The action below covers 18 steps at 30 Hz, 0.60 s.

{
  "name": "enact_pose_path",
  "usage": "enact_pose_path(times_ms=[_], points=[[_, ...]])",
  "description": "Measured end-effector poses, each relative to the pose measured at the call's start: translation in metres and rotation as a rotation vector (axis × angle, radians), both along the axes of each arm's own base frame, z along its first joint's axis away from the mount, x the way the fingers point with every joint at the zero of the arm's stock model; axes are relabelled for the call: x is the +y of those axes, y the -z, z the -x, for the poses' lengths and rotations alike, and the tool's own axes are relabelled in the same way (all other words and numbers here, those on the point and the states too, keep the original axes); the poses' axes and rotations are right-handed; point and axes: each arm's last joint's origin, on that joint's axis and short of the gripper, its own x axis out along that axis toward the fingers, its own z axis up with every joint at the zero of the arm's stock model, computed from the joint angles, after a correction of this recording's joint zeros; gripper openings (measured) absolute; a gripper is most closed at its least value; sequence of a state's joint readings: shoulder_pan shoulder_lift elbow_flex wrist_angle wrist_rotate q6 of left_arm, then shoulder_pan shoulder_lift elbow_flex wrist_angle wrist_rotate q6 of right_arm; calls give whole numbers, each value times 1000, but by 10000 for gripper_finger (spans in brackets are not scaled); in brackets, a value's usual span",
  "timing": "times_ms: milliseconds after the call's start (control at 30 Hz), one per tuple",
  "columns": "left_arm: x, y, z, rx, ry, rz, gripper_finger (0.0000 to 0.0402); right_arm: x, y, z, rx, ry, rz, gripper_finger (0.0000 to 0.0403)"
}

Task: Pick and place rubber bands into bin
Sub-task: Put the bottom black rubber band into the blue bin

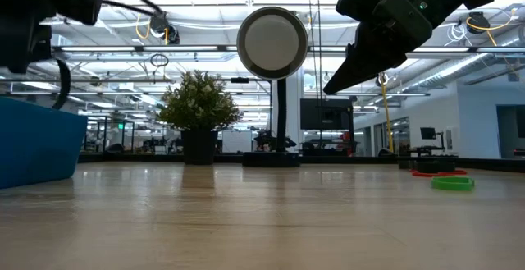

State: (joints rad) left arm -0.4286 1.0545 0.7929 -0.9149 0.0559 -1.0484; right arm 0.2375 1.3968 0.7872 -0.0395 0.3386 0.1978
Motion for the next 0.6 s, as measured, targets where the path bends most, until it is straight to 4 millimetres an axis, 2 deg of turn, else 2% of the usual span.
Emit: enact_pose_path(times_ms=[233,600], points=[[-6,19,-13,108,-9,-49,48,0,1,1,9,0,2,182],[-10,35,-22,185,-4,-83,55,-1,4,4,57,18,-7,182]])
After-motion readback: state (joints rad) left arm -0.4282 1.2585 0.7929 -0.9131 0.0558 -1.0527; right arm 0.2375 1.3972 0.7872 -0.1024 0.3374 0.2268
